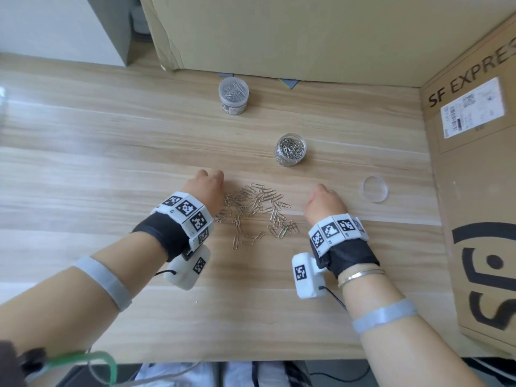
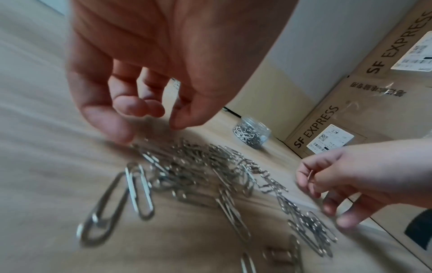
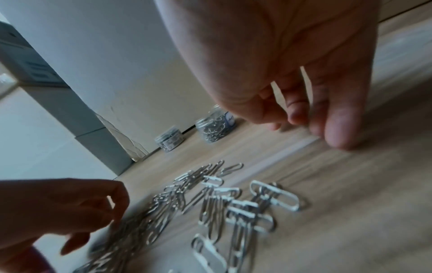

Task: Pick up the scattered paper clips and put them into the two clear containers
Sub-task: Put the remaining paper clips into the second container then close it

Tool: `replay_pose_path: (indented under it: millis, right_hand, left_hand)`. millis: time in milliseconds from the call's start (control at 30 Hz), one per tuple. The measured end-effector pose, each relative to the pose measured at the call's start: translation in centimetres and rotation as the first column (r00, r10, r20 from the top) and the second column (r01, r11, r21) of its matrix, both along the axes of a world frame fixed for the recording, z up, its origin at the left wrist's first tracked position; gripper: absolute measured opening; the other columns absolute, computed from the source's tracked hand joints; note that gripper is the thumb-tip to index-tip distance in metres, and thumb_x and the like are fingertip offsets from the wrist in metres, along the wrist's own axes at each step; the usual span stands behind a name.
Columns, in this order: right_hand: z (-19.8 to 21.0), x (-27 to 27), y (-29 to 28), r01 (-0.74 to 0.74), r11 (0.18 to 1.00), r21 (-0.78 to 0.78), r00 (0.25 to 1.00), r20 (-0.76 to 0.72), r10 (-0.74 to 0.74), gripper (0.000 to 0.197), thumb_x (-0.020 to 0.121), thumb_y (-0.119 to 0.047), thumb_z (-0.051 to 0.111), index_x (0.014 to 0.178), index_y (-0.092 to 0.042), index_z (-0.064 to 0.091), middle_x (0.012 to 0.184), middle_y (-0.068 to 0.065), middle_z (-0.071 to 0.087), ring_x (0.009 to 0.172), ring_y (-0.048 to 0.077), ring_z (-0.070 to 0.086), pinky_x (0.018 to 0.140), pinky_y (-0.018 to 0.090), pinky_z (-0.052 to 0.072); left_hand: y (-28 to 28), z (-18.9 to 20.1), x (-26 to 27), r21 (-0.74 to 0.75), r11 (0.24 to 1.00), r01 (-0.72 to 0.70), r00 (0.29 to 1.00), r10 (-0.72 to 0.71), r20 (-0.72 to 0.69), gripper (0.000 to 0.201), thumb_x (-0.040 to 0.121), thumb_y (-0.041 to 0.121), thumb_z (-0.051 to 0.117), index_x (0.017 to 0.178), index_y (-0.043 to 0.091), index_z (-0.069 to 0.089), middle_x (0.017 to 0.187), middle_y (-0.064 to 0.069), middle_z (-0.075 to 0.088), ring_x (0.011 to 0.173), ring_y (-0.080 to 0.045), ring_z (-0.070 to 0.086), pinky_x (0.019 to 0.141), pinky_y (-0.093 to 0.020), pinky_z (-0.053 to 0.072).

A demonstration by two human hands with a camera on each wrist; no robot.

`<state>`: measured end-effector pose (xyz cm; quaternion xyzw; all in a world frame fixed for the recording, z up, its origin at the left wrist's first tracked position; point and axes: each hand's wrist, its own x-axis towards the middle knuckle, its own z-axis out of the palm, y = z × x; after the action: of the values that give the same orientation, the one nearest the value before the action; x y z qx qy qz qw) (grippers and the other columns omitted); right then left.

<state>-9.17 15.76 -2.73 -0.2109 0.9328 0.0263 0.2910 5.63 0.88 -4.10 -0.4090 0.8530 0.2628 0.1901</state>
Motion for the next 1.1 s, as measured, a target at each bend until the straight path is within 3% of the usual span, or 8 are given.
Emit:
replay_pose_path:
  millis: [133, 367, 433, 500, 567, 667, 833, 1100]
  right_hand:
    - [-0.3, 2.0, -0.3, 0.012, 0.999, -0.032, 0.999, 0.03, -0.011, 0.031, 0.093, -0.009, 0.04, 0.122, -0.002, 0.045, 0.123, 0.02, 0.053, 0.112, 0.034, 0.054, 0.085, 0.036, 0.045]
    - [-0.4, 3.5, -1.7, 0.005, 0.958, -0.286, 0.987, 0.156, 0.041, 0.025, 0.088, -0.012, 0.049, 0.113, -0.011, 0.053, 0.12, 0.011, 0.057, 0.105, 0.026, 0.057, 0.089, 0.031, 0.043]
    - [-0.1, 3.5, -1.4, -0.056, 0.954, -0.293, 0.985, 0.138, 0.1, 0.044, 0.082, -0.025, 0.065, 0.121, -0.017, 0.048, 0.125, 0.008, 0.049, 0.109, 0.024, 0.054, 0.092, 0.031, 0.042]
    - [0.1, 3.7, -0.8, -0.148, 0.964, -0.222, 0.976, 0.123, 0.178, 0.081, 0.066, -0.035, 0.08, 0.133, -0.026, 0.036, 0.131, 0.006, 0.037, 0.118, 0.026, 0.045, 0.099, 0.033, 0.04]
    - [0.1, 4.4, -0.4, -0.207, 0.966, -0.156, 0.966, 0.123, 0.227, 0.108, 0.054, -0.037, 0.087, 0.141, -0.033, 0.022, 0.134, 0.005, 0.028, 0.121, 0.029, 0.037, 0.101, 0.036, 0.038]
    - [-0.7, 5.4, -0.4, -0.233, 0.961, -0.146, 0.962, 0.11, 0.25, 0.121, 0.052, -0.039, 0.088, 0.146, -0.033, 0.011, 0.139, 0.005, 0.022, 0.123, 0.03, 0.033, 0.102, 0.037, 0.037]
    - [-1.6, 5.5, -1.8, -0.199, 0.954, -0.225, 0.972, 0.082, 0.222, 0.101, 0.057, -0.035, 0.086, 0.14, -0.024, 0.029, 0.134, 0.006, 0.029, 0.12, 0.029, 0.043, 0.1, 0.036, 0.042]
    - [-1.3, 4.2, -2.9, -0.244, 0.905, -0.349, 0.954, 0.083, 0.289, 0.054, 0.078, -0.013, 0.07, 0.128, -0.018, 0.05, 0.126, 0.007, 0.043, 0.107, 0.026, 0.056, 0.091, 0.03, 0.043]
  left_hand:
    - [1.7, -0.5, -0.3, 0.04, 0.999, 0.03, 0.999, -0.03, -0.013, 0.022, 0.091, 0.004, 0.038, 0.109, 0.002, 0.05, 0.111, -0.021, 0.05, 0.092, -0.039, 0.058, 0.08, -0.042, 0.049]
    - [2.3, -0.5, -0.6, 0.125, 0.985, 0.118, 0.98, -0.095, -0.177, 0.02, 0.086, 0.003, 0.049, 0.105, 0.006, 0.054, 0.107, -0.016, 0.052, 0.082, -0.026, 0.052, 0.075, -0.032, 0.044]
    - [1.7, 0.0, 0.0, 0.132, 0.975, 0.181, 0.975, -0.16, -0.156, 0.041, 0.076, 0.011, 0.069, 0.111, 0.013, 0.049, 0.11, -0.011, 0.048, 0.092, -0.027, 0.054, 0.083, -0.035, 0.049]
    - [1.4, 0.4, 0.5, 0.093, 0.96, 0.264, 0.964, -0.26, -0.054, 0.074, 0.06, 0.025, 0.084, 0.12, 0.021, 0.041, 0.116, -0.008, 0.04, 0.101, -0.027, 0.048, 0.09, -0.041, 0.05]
    - [1.7, 0.5, 0.8, 0.054, 0.942, 0.332, 0.94, -0.335, 0.057, 0.093, 0.052, 0.033, 0.087, 0.127, 0.025, 0.031, 0.124, -0.008, 0.032, 0.109, -0.03, 0.043, 0.091, -0.045, 0.051]
    - [2.4, -0.1, 0.8, 0.017, 0.938, 0.346, 0.932, -0.346, 0.107, 0.101, 0.052, 0.033, 0.087, 0.131, 0.027, 0.024, 0.13, -0.009, 0.027, 0.114, -0.032, 0.041, 0.091, -0.044, 0.052]
    - [2.4, -0.7, 0.1, 0.035, 0.974, 0.222, 0.974, -0.22, -0.057, 0.093, 0.06, 0.026, 0.084, 0.134, 0.022, 0.028, 0.129, -0.01, 0.033, 0.111, -0.033, 0.048, 0.096, -0.042, 0.047]
    - [2.2, -0.7, -1.9, 0.057, 0.986, 0.157, 0.965, -0.141, -0.222, 0.05, 0.076, 0.013, 0.07, 0.121, 0.007, 0.049, 0.123, -0.014, 0.046, 0.106, -0.033, 0.055, 0.085, -0.036, 0.044]
